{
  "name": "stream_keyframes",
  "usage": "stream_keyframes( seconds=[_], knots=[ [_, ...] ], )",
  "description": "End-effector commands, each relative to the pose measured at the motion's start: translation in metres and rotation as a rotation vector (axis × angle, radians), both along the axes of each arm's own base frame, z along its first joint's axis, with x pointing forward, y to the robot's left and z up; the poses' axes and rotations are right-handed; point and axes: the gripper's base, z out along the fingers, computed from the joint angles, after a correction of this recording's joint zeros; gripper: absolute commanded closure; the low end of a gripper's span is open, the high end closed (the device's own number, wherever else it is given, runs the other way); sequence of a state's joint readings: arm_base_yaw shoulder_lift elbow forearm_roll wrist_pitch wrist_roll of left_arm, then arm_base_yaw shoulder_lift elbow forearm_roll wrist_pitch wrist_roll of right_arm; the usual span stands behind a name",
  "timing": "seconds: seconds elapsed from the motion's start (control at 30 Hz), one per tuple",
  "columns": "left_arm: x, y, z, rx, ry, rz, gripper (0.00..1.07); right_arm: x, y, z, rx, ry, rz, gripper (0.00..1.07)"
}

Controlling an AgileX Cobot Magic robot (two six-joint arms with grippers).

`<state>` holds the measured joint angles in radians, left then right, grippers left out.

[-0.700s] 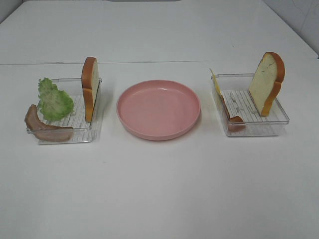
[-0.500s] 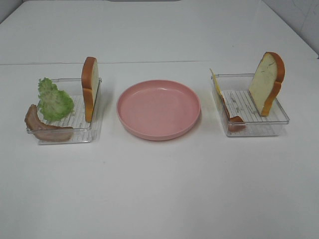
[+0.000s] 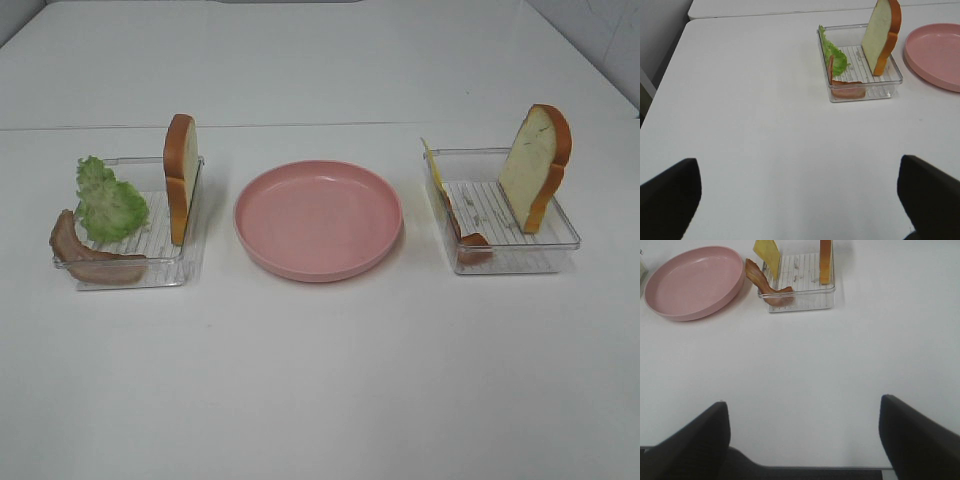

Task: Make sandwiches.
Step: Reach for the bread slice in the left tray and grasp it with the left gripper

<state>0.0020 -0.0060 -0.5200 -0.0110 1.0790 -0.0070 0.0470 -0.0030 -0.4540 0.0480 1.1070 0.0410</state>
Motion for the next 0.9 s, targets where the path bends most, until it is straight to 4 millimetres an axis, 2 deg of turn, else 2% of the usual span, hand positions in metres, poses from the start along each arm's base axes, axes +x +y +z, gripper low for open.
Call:
stream_keyframes(
  seconds=[0.03, 0.1, 0.13, 0.17, 0.2, 0.23, 0.27, 0.3, 0.33, 0.37, 0.4, 0.43, 0.47, 0.5, 0.53, 0.57, 0.6, 0.63, 0.67, 0.7, 0.73, 0.77, 0.8, 0.83, 0.87, 0.9],
  knots=[
    [0.001, 0.000, 0.003, -0.007, 0.006, -0.005, 0.06, -0.002, 0.000, -0.001, -0.007, -0.027, 0.002, 0.29],
    [0.008, -0.001, 0.025, -0.012, 0.060, -0.009, 0.06, -0.002, 0.000, -0.001, -0.007, -0.027, 0.002, 0.29],
    [0.008, -0.001, 0.025, -0.012, 0.060, -0.009, 0.06, -0.002, 0.000, -0.001, -0.007, -0.027, 0.002, 0.29],
    [0.018, -0.001, 0.047, -0.012, 0.110, -0.009, 0.07, -0.002, 0.000, -0.001, -0.007, -0.027, 0.002, 0.29],
    [0.018, -0.001, 0.047, -0.012, 0.110, -0.009, 0.07, -0.002, 0.000, -0.001, -0.007, -0.027, 0.002, 0.29],
    [0.026, -0.001, 0.061, -0.014, 0.140, -0.008, 0.07, -0.002, 0.000, -0.001, -0.007, -0.027, 0.002, 0.29],
    [0.048, -0.001, 0.090, -0.029, 0.225, -0.002, 0.07, -0.002, 0.000, -0.001, -0.007, -0.027, 0.002, 0.29],
    [0.048, -0.001, 0.090, -0.029, 0.225, -0.002, 0.07, -0.002, 0.000, -0.001, -0.007, -0.027, 0.002, 0.29],
    [0.071, -0.002, 0.114, -0.049, 0.322, 0.003, 0.07, -0.002, 0.000, -0.001, -0.007, -0.027, 0.002, 0.29],
    [0.089, -0.003, 0.124, -0.064, 0.360, 0.006, 0.07, -0.002, 0.000, -0.001, -0.007, -0.027, 0.002, 0.29],
    [0.089, -0.003, 0.124, -0.064, 0.360, 0.006, 0.07, -0.002, 0.000, -0.001, -0.007, -0.027, 0.002, 0.29],
    [0.117, -0.006, 0.148, -0.097, 0.356, -0.012, 0.07, -0.002, 0.000, -0.001, -0.007, -0.027, 0.002, 0.29],
    [0.130, -0.007, 0.158, -0.101, 0.351, -0.026, 0.07, -0.002, 0.000, -0.001, -0.007, -0.027, 0.002, 0.29],
    [0.130, -0.007, 0.158, -0.101, 0.351, -0.026, 0.07, -0.002, 0.000, -0.001, -0.007, -0.027, 0.002, 0.29],
    [0.166, -0.010, 0.171, -0.102, 0.371, -0.065, 0.07, -0.002, 0.000, -0.001, -0.007, -0.027, 0.002, 0.29],
    [0.166, -0.010, 0.171, -0.102, 0.371, -0.065, 0.07, -0.002, 0.000, -0.001, -0.007, -0.027, 0.002, 0.29],
    [0.204, -0.012, 0.172, -0.105, 0.413, -0.092, 0.07, -0.002, 0.000, -0.001, -0.007, -0.027, 0.002, 0.29],
    [0.219, -0.013, 0.172, -0.108, 0.425, -0.107, 0.07, -0.002, 0.000, -0.001, -0.007, -0.027, 0.002, 0.29],
    [0.219, -0.013, 0.172, -0.108, 0.425, -0.107, 0.07, -0.002, 0.000, -0.001, -0.007, -0.027, 0.002, 0.29],
    [0.251, -0.015, 0.169, -0.119, 0.458, -0.120, 0.07, -0.002, 0.000, -0.001, -0.007, -0.027, 0.002, 0.29],
    [0.268, -0.015, 0.164, -0.123, 0.479, -0.122, 0.07, -0.002, 0.000, -0.001, -0.007, -0.027, 0.002, 0.29],
    [0.268, -0.015, 0.164, -0.123, 0.479, -0.122, 0.07, -0.002, 0.000, -0.001, -0.007, -0.027, 0.002, 0.29],
    [0.298, -0.018, 0.153, -0.123, 0.524, -0.128, 0.07, -0.002, 0.000, -0.001, -0.007, -0.027, 0.002, 0.29],
    [0.311, -0.020, 0.146, -0.119, 0.547, -0.132, 0.07, -0.002, 0.000, -0.001, -0.007, -0.027, 0.002, 0.29],
    [0.311, -0.020, 0.146, -0.119, 0.547, -0.132, 0.07, -0.002, 0.000, -0.001, -0.007, -0.027, 0.002, 0.29],
    [0.331, -0.026, 0.131, -0.115, 0.592, -0.144, 0.07, -0.002, 0.000, -0.001, -0.007, -0.027, 0.002, 0.29]
  ],
)
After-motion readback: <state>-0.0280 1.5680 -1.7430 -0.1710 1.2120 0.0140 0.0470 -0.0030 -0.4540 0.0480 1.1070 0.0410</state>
